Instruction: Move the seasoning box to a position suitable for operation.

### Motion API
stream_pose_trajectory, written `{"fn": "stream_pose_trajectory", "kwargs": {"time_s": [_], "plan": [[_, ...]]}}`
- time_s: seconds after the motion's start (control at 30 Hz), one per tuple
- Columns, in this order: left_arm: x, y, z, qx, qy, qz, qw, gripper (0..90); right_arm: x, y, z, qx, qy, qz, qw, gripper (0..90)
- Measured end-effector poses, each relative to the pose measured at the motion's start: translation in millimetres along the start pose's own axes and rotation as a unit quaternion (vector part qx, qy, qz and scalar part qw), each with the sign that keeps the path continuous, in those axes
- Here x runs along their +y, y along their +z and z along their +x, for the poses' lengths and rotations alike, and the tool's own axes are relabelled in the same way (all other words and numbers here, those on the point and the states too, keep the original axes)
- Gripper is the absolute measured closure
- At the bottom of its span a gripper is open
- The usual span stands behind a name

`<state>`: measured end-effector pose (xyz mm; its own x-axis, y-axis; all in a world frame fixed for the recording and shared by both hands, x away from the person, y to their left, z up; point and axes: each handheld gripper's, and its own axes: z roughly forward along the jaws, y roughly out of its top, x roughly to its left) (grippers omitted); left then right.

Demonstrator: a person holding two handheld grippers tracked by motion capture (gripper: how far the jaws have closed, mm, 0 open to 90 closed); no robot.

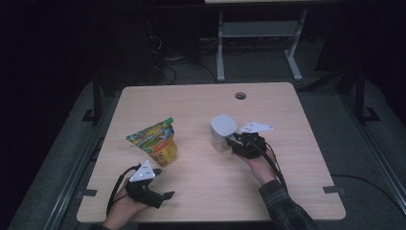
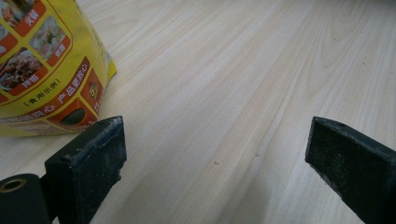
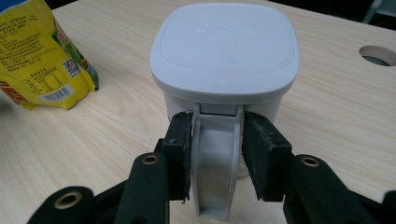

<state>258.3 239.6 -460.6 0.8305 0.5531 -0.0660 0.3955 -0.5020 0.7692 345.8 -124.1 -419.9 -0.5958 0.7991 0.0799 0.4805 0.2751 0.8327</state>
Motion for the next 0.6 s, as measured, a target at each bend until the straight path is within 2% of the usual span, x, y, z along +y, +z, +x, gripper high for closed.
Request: {"fn": "stream_pose_trajectory", "kwargs": {"time_s": [0.37,0.5,0.6], "plan": [[0.1,-0.2,-0.4,0.000,0.003,0.001,1.0000,5.0,-1.1,-0.4,-0.5,-0.010,-0.003,-0.006,0.9999,68.3],[0.0,-0.1,-0.4,0.000,0.003,0.001,1.0000,5.1,-1.6,-0.8,-2.5,-0.007,-0.014,-0.004,0.9999,68.5],[0.1,0.0,-0.3,0.000,0.004,0.003,1.0000,5.1,-1.5,-1.1,-3.2,-0.001,-0.011,-0.004,0.9999,68.5]]}}
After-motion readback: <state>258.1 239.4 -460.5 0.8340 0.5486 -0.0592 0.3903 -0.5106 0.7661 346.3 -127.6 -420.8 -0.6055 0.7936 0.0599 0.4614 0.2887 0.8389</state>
